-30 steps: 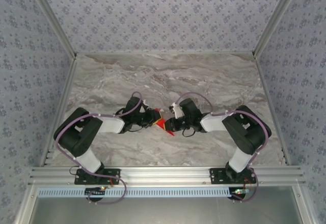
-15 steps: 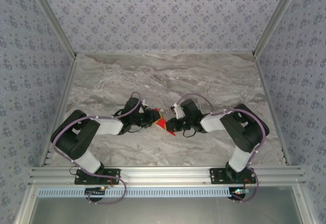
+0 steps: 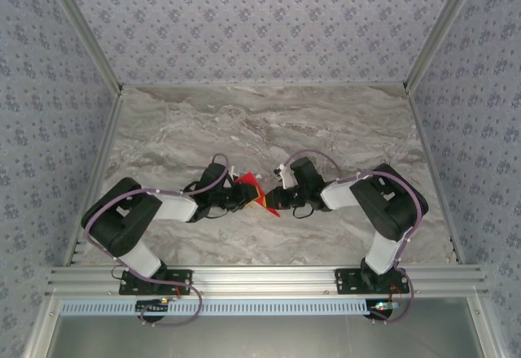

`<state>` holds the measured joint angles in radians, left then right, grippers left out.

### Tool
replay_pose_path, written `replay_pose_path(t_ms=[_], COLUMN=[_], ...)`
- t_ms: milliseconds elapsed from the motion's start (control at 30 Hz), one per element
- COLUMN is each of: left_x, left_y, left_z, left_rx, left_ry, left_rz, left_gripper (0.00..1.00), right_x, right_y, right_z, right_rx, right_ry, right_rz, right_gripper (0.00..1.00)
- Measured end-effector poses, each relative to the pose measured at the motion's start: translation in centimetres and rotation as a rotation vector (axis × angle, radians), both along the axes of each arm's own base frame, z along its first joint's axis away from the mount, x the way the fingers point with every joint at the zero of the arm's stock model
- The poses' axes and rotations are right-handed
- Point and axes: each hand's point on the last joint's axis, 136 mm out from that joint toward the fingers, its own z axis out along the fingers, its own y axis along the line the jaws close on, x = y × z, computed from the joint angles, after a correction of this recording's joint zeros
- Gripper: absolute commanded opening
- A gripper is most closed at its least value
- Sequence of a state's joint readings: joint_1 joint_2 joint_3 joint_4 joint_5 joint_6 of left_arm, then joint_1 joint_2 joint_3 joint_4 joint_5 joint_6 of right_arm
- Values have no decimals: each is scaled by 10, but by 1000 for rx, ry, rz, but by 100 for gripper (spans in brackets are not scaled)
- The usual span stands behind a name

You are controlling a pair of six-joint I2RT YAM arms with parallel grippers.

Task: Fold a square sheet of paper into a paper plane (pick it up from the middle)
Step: Fold the wing for the fifth time at the center of the table.

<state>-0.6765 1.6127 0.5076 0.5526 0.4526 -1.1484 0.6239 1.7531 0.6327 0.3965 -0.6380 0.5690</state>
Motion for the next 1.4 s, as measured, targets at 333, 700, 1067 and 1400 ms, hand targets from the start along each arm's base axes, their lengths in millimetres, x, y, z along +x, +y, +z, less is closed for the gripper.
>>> replay_pose_path(t_ms=[333, 700, 1067, 1400], left_x=[15, 17, 17, 17], left_y=[-7, -8, -8, -8], left_z=[7, -6, -15, -15], left_rx=[7, 32, 47, 48], left_ry=[-49, -37, -19, -23], left_rz=[6, 2, 1, -2], left_gripper=[22, 20, 20, 20], right_x=[0, -1, -3, -15], right_y=[0, 0, -1, -14], right_z=[0, 0, 4, 15], right_rx=[4, 4, 0, -47], right_ry=[3, 4, 17, 62], right_rz=[3, 4, 7, -1], right_gripper=[9, 11, 21, 23])
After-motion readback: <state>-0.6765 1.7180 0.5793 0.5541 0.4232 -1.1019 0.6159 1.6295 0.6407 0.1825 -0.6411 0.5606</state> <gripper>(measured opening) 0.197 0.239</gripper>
